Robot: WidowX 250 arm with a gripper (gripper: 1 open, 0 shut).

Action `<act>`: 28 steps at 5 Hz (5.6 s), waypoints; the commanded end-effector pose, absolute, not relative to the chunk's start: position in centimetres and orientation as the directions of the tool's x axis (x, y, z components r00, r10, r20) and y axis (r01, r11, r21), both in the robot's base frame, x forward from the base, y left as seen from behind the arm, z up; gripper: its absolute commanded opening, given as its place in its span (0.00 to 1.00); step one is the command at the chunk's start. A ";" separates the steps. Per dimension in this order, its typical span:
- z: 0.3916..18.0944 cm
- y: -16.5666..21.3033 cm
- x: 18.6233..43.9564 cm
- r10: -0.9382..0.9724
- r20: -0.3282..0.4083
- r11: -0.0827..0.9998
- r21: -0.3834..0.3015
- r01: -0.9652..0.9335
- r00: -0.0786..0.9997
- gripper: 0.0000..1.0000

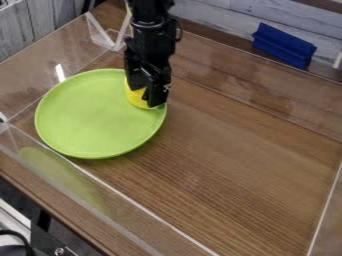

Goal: Put the banana in the green plate

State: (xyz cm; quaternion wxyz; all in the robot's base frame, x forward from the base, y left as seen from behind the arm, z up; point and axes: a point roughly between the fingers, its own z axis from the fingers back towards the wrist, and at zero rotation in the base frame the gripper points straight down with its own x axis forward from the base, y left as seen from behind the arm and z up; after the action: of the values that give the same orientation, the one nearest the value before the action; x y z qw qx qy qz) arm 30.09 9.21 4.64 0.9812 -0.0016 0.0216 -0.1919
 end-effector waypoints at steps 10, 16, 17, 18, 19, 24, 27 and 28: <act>5.2 9.8 28.5 -0.532 -0.051 0.846 0.003 0.533 0.845 0.00; 9.2 9.7 26.8 -0.313 -0.076 0.950 -0.004 0.314 0.947 0.00; 10.2 9.3 26.7 -0.285 -0.080 0.959 -0.008 0.285 0.955 0.00; 10.4 9.7 26.4 -0.268 -0.085 0.963 -0.010 0.268 0.960 0.00; 10.6 10.0 26.2 -0.254 -0.091 0.967 -0.011 0.254 0.963 0.00; 8.8 11.5 27.0 -0.434 -0.114 0.900 -0.017 0.435 0.894 1.00; 8.5 11.4 26.7 -0.535 -0.107 0.843 -0.007 0.537 0.838 1.00; 8.4 12.0 27.1 -0.592 -0.106 0.803 -0.006 0.595 0.799 1.00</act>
State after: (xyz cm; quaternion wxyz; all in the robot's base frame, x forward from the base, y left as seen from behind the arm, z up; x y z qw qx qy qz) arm 26.41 11.51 7.21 0.9473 -0.0036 0.0683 -0.3128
